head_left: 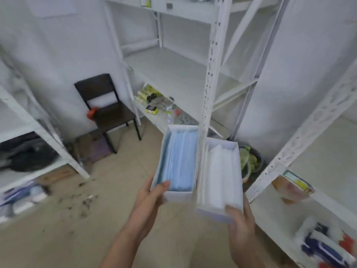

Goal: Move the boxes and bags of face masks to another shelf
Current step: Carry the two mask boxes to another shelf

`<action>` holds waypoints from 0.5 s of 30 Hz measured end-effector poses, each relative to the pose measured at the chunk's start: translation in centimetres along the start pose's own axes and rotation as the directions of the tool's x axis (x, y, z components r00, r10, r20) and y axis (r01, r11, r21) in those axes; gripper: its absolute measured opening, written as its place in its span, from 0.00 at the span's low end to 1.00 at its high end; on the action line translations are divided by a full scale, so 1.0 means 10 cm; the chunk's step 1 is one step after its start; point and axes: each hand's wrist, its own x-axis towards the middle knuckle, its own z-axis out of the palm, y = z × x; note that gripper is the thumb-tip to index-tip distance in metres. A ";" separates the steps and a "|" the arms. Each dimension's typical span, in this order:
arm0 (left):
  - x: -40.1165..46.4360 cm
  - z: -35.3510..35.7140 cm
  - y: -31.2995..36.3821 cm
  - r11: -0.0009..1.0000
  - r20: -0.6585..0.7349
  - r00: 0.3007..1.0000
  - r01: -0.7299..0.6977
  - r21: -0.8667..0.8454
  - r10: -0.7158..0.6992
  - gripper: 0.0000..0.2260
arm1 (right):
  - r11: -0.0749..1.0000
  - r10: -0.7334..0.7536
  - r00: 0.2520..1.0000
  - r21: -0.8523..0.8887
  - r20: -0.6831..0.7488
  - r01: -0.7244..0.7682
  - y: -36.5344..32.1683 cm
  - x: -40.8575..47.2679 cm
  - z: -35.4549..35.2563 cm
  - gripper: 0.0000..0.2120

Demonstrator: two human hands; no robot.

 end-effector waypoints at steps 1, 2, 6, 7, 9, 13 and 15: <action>0.01 -0.23 0.07 0.999 -0.065 0.998 -0.020 0.025 0.022 0.32 | 1.000 0.012 0.997 -0.004 0.080 -0.011 -0.05 -0.01 0.31 0.31; -0.01 -0.44 0.16 0.999 -0.131 0.991 -0.033 -0.004 0.033 0.31 | 0.999 0.035 0.989 0.015 0.144 -0.038 -0.07 -0.05 0.61 0.33; -0.21 -1.34 0.49 0.994 -0.330 0.940 -0.104 -0.040 0.085 0.28 | 0.999 0.039 0.937 -0.031 0.346 -0.031 -0.02 -0.09 1.67 0.36; -0.28 -1.54 0.55 0.991 -0.375 0.923 -0.116 -0.063 0.084 0.29 | 0.999 0.039 0.920 -0.038 0.390 -0.026 -0.02 -0.11 1.95 0.34; -0.44 -1.98 0.69 0.980 -0.505 0.859 -0.164 -0.113 0.085 0.34 | 0.998 0.060 0.865 -0.046 0.498 -0.043 0.00 -0.24 2.57 0.29; -0.73 -2.59 0.97 0.962 -0.676 0.731 -0.241 -0.127 0.094 0.36 | 0.997 0.080 0.787 -0.034 0.611 -0.074 0.10 -0.47 3.52 0.24; -0.89 -2.91 1.10 0.945 -0.746 0.656 -0.302 -0.124 0.112 0.35 | 0.993 0.119 0.718 -0.089 0.686 -0.080 0.18 -0.58 3.99 0.27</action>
